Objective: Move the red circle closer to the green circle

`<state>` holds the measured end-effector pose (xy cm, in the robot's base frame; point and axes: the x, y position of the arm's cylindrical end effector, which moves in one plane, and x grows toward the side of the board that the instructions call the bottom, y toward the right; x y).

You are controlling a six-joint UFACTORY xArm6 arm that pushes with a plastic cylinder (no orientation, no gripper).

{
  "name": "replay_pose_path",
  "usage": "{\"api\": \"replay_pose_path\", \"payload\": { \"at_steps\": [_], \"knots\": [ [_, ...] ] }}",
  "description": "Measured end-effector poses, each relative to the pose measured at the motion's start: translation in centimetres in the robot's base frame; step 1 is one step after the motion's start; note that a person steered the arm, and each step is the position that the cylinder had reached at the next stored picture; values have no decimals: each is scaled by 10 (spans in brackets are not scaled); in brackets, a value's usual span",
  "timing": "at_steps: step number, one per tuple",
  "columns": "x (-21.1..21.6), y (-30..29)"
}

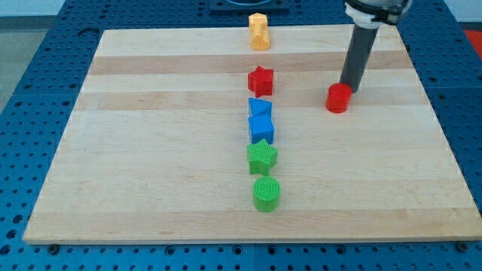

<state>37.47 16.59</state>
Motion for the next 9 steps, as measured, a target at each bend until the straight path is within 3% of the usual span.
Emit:
{"api": "replay_pose_path", "payload": {
  "at_steps": [4, 9],
  "knots": [
    [26, -57],
    [119, -60]
  ]
}}
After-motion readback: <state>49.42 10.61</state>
